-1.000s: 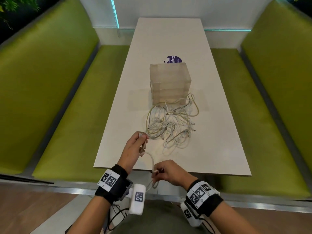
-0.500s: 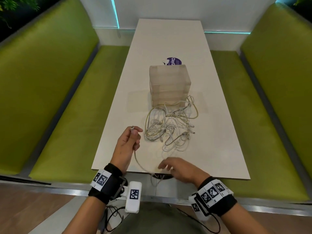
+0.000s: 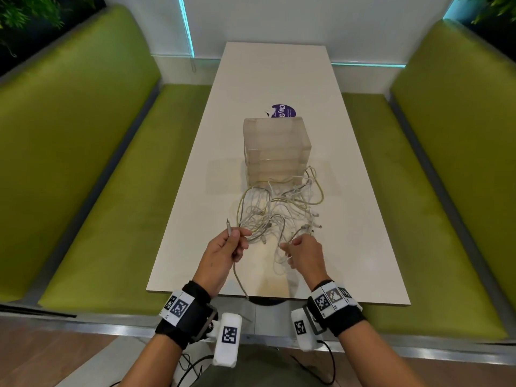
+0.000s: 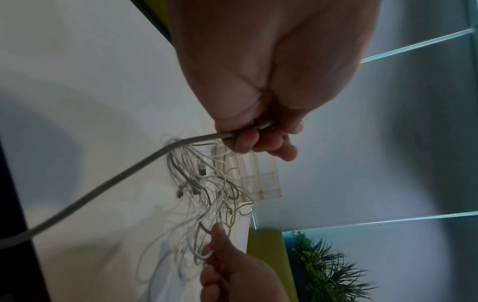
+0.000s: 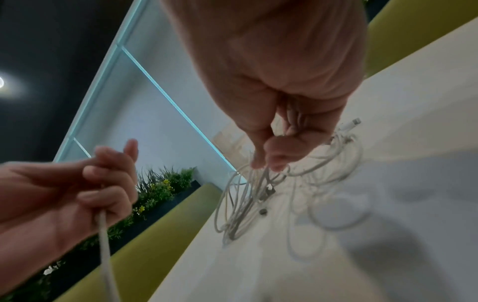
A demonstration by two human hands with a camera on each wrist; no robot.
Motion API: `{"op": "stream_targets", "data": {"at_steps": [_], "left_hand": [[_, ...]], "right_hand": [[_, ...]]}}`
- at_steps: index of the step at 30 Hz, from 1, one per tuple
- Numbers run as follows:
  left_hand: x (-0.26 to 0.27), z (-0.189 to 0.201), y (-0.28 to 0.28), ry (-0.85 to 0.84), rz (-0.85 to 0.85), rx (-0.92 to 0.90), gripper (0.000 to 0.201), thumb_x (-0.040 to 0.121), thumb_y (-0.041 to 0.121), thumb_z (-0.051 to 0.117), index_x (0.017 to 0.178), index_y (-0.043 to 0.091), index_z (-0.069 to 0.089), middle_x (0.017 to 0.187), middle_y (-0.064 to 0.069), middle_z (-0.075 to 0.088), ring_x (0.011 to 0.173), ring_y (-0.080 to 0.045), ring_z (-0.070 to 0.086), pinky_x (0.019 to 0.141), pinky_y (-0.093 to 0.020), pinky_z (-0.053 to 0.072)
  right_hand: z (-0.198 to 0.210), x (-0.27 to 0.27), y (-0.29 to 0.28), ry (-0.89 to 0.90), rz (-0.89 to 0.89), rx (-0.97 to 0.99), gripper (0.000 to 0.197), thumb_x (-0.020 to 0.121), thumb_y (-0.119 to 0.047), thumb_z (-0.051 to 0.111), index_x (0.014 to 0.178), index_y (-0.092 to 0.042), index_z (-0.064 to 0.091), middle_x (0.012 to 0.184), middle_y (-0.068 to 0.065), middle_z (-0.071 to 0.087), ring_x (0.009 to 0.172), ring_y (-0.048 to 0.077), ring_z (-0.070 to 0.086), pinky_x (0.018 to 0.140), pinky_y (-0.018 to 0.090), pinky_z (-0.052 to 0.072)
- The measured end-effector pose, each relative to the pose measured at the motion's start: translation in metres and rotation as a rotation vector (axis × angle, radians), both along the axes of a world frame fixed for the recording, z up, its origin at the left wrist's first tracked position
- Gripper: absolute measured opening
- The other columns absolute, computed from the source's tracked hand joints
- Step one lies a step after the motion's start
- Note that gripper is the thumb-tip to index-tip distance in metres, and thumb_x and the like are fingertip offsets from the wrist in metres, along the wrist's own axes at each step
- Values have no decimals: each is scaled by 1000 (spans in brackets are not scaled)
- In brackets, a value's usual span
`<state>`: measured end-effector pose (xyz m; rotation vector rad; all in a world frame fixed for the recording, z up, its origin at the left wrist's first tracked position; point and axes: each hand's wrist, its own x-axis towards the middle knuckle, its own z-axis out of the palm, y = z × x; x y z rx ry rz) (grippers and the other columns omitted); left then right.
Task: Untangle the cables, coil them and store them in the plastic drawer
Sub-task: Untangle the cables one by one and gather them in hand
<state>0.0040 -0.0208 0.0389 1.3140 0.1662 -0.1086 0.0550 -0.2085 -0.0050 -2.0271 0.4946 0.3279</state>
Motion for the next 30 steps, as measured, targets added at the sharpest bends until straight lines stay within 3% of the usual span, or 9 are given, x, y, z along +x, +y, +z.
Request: {"op": "stream_targets", "data": {"at_steps": [4, 12, 14, 16, 19, 22, 24, 27, 30], "left_hand": [[1, 2, -5, 40, -7, 3, 31, 100, 19, 41, 104, 1, 65, 66, 0, 58, 55, -8, 41, 54, -19, 33], [6, 6, -13, 91, -24, -14, 34, 101, 25, 39, 108, 6, 66, 61, 3, 46, 53, -9, 30, 53, -22, 25], [6, 6, -14, 95, -39, -22, 32, 102, 23, 38, 110, 7, 65, 62, 2, 47, 54, -10, 30, 54, -23, 24], [6, 6, -14, 88, -55, -13, 30, 102, 22, 39, 111, 9, 64, 63, 2, 47, 55, -10, 30, 54, -23, 25], [6, 5, -14, 75, -58, -7, 28, 102, 22, 39, 111, 11, 63, 63, 1, 46, 55, -10, 31, 53, -22, 27], [5, 6, -14, 70, -58, -1, 27, 102, 21, 39, 105, 11, 64, 62, 1, 46, 55, -11, 30, 54, -22, 26], [5, 6, -14, 70, -62, 4, 27, 101, 21, 39, 100, 11, 64, 62, 1, 46, 55, -11, 30, 55, -24, 25], [6, 5, -15, 79, -65, 6, 27, 101, 22, 40, 96, 12, 64, 63, 1, 49, 56, -11, 32, 56, -24, 26], [7, 4, -17, 64, -72, 17, 26, 101, 20, 39, 96, 9, 62, 66, 0, 58, 57, -12, 42, 55, -22, 34]], "right_hand": [[15, -3, -6, -108, -67, 38, 31, 86, -34, 66, 74, -8, 54, 70, 8, 64, 55, 19, 55, 54, 31, 47], [29, -5, -8, -64, 50, -310, 45, 93, -53, 44, 66, -17, 44, 71, 3, 59, 73, 26, 55, 58, 31, 36], [29, -4, -9, -48, 105, -354, 43, 97, -49, 38, 71, -16, 50, 79, 5, 63, 78, 28, 57, 62, 31, 38], [29, -2, -10, -16, 171, -379, 32, 99, -38, 39, 93, -13, 58, 97, 11, 67, 91, 32, 59, 68, 31, 38], [27, 0, -14, 9, 200, -395, 23, 96, -22, 43, 112, -9, 53, 110, 15, 64, 99, 33, 58, 71, 30, 37], [28, 1, -18, 3, 153, -379, 35, 90, -45, 56, 96, -11, 56, 91, 8, 63, 88, 30, 60, 66, 30, 37], [27, 2, -19, 7, 150, -391, 43, 92, -52, 48, 84, -11, 56, 83, 7, 64, 81, 29, 58, 64, 31, 38], [27, 2, -19, -76, 36, -319, 30, 100, -31, 39, 100, -5, 55, 98, 16, 66, 91, 34, 59, 70, 33, 42], [35, -5, -15, -319, -41, -31, 12, 99, -19, 44, 100, -10, 51, 86, 8, 66, 82, 26, 62, 69, 35, 50]]}}
